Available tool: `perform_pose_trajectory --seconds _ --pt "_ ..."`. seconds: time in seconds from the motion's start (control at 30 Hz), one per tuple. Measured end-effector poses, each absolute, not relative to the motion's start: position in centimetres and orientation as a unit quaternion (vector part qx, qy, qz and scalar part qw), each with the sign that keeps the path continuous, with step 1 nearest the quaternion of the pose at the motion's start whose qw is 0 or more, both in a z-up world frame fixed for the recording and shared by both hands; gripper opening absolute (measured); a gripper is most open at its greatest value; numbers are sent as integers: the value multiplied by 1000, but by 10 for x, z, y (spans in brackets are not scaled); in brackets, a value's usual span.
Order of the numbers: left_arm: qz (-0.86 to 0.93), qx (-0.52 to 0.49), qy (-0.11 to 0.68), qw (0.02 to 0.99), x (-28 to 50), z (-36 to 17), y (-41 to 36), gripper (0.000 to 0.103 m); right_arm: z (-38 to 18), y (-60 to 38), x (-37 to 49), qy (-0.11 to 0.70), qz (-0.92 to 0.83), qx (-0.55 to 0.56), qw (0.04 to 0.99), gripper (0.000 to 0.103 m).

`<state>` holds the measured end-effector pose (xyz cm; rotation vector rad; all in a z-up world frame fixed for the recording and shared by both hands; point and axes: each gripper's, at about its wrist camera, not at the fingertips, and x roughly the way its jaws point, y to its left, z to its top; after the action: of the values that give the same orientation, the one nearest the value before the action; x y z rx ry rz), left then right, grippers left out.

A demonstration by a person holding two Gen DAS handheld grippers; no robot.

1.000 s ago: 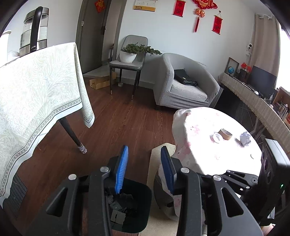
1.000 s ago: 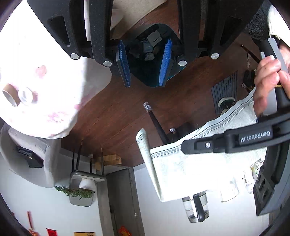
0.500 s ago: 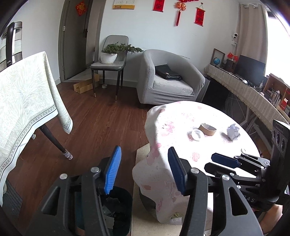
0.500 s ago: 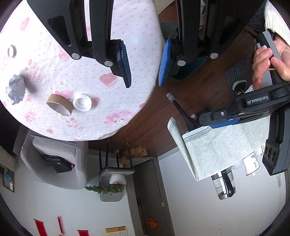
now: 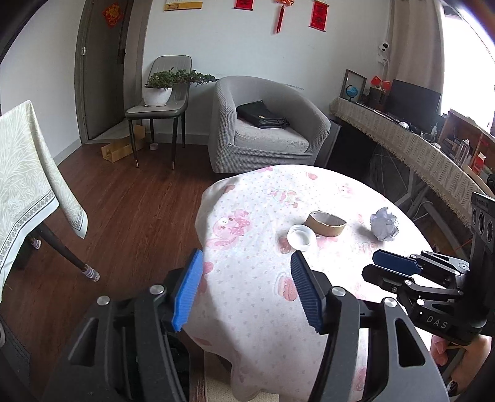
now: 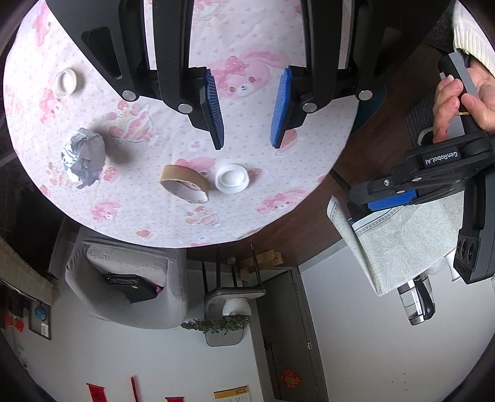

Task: Collect trash
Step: 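Move both grippers back over the table toward the white cup, then grasp the white plastic cup with the left gripper while the right grasps a small white lid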

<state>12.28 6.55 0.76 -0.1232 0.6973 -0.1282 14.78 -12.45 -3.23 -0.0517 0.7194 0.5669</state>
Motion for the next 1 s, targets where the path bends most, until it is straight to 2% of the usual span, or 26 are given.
perform_pose_trajectory --seconds 0.53,0.57,0.6,0.63,0.67,1.0 --pt "-96 -29 375 922 190 -31 -4 62 -44 -212 186 366 218 -8 905 32" --pt "-97 -26 376 921 193 -33 -6 62 -45 -216 188 367 216 -8 905 32" --pt "-98 -23 377 921 196 -34 -9 62 -47 -221 190 367 212 -8 905 36" --pt "-98 -22 379 920 199 -35 -12 62 -48 -226 191 367 209 -6 906 43" --pt "-99 -19 382 919 203 -36 -15 62 -48 -230 192 368 208 -5 906 44" --pt "-86 11 408 909 226 -52 -36 62 -56 -263 198 375 198 -6 906 45"
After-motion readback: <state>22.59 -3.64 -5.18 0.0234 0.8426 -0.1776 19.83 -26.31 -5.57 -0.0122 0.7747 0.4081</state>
